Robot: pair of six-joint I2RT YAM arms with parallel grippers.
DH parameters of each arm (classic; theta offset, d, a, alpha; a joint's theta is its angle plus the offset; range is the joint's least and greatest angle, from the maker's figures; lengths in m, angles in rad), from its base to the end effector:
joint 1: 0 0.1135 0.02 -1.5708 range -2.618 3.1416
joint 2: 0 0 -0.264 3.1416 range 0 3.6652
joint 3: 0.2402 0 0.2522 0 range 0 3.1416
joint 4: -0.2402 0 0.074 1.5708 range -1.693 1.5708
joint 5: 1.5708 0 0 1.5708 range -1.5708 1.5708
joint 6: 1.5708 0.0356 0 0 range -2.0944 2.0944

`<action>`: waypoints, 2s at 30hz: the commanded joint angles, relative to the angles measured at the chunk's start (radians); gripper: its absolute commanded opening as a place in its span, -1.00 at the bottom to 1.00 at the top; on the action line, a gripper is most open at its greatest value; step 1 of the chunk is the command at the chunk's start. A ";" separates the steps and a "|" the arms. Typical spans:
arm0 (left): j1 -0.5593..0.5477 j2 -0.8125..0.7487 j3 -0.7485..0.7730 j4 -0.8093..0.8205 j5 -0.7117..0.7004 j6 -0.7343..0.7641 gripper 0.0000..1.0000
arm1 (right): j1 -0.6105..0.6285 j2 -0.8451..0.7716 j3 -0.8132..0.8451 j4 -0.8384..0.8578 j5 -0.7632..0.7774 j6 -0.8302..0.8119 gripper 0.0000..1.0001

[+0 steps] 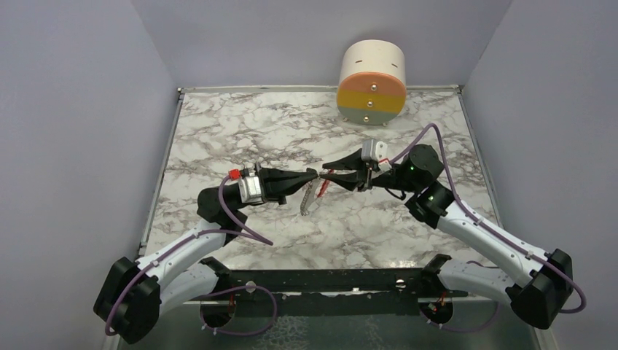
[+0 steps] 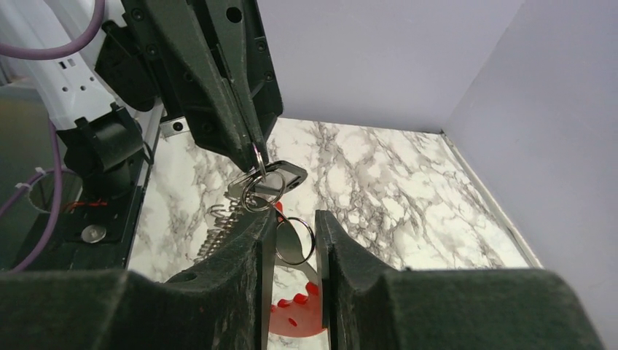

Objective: Remove the keys from the keyring

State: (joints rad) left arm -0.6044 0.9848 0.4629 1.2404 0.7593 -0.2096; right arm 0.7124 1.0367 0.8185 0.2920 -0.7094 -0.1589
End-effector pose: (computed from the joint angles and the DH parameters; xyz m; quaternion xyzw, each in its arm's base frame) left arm 0.1436 -0.1289 0.3291 0.4062 0.3103 -0.4755 0.7160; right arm 0.1653 0.1734 0.3537 -0.5000 0.4712 0.4151 0.5964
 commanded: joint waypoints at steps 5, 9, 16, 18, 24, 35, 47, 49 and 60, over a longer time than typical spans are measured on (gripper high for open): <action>-0.003 -0.031 0.015 0.040 0.103 0.009 -1.00 | 0.004 -0.037 0.011 0.042 0.068 0.001 -0.55; -0.003 -0.030 0.025 0.042 0.134 0.002 -1.00 | 0.004 -0.034 0.024 0.047 0.055 0.008 -0.59; -0.003 -0.029 0.036 0.038 0.136 0.014 -1.00 | 0.004 -0.021 0.050 -0.024 0.039 0.007 -0.62; -0.002 -0.025 0.042 0.037 0.146 0.013 -1.00 | 0.004 -0.022 0.050 -0.031 0.058 0.002 -0.62; -0.003 -0.022 0.051 0.080 0.201 -0.025 -1.00 | 0.004 0.026 0.059 -0.006 0.092 0.001 -0.63; -0.002 -0.011 0.080 0.102 0.366 0.004 -1.00 | 0.004 -0.016 0.059 -0.058 0.093 0.037 -0.63; 0.004 -0.002 0.102 0.025 0.394 0.105 -1.00 | 0.004 -0.183 0.014 -0.146 0.081 0.130 -0.67; 0.005 -0.001 0.103 0.024 0.396 0.112 -1.00 | 0.004 -0.194 -0.001 -0.160 0.063 0.154 -0.74; 0.009 -0.008 0.119 -0.019 0.384 0.148 -1.00 | 0.004 -0.152 -0.013 -0.177 -0.094 0.216 -0.84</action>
State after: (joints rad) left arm -0.6014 0.9863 0.5568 1.2198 1.1374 -0.0929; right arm 0.7124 0.8593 0.7982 0.1234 -0.7101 0.0196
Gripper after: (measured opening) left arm 0.010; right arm 0.075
